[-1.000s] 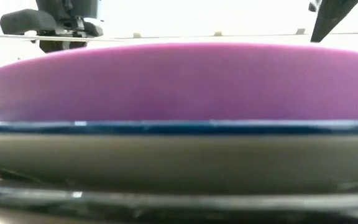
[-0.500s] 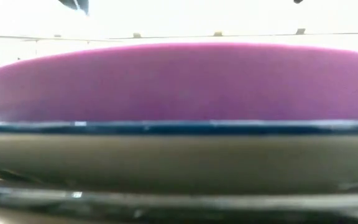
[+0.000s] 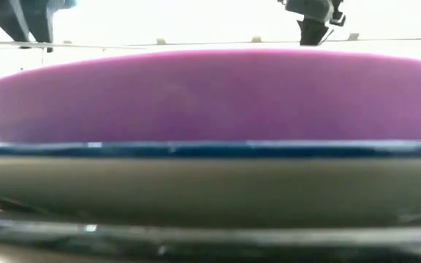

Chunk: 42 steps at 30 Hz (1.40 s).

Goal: Sort dishes
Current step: Adjust the dish rack on the table

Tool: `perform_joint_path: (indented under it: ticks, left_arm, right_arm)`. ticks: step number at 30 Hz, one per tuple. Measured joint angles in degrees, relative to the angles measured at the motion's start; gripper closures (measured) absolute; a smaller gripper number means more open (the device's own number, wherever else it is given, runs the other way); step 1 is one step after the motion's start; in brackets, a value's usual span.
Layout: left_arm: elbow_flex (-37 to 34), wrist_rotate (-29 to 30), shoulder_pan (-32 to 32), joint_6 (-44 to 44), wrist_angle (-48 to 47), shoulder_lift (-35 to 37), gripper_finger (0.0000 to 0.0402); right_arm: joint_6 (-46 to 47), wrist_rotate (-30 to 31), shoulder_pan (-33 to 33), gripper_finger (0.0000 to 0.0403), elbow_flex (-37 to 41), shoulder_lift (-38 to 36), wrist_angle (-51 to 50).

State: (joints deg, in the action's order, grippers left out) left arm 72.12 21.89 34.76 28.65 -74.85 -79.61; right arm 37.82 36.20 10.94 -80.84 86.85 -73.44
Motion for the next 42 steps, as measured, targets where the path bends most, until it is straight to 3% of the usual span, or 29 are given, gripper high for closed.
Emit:
perform_joint_path:
  ticks: [5, 11, 22, 26, 32, 37, 42]
  left_arm:
    - [-3.90, -0.02, 0.07, 3.36, 0.27, 0.00, 0.0248]
    - [-7.48, 0.26, -0.04, 3.92, 0.01, 0.00, 0.0248]
    - [-10.13, 6.61, -0.32, 7.44, -4.66, 0.00, 0.0248]
    - [-8.37, 8.89, -0.30, 5.56, -6.57, 0.00, 0.0248]
    - [2.39, 10.28, 0.27, 3.17, -8.33, 0.07, 0.0248]
    - [6.31, 7.03, 7.98, 4.29, -0.72, 0.15, 0.0248]
    - [6.05, 11.35, 17.37, 6.14, 5.22, -1.30, 0.0251]
  right_arm:
    - [-2.66, -4.97, -2.89, 0.0403, 3.02, 0.02, 0.41]
    - [1.15, -9.43, -2.71, 0.0403, 6.19, 0.04, 0.45]
    - [7.04, -17.35, -1.42, 0.0403, 6.59, 0.04, 0.49]
    - [7.15, -15.71, -0.54, 0.0403, 6.22, -0.08, -0.06]
    - [3.97, -8.77, 1.46, 0.0403, 1.65, -0.52, 1.14]
    - [-6.99, -12.25, 5.21, 0.0403, 0.03, -0.55, 4.94]
    - [-13.90, -16.78, 10.01, 0.0403, -1.08, -1.84, 8.84]
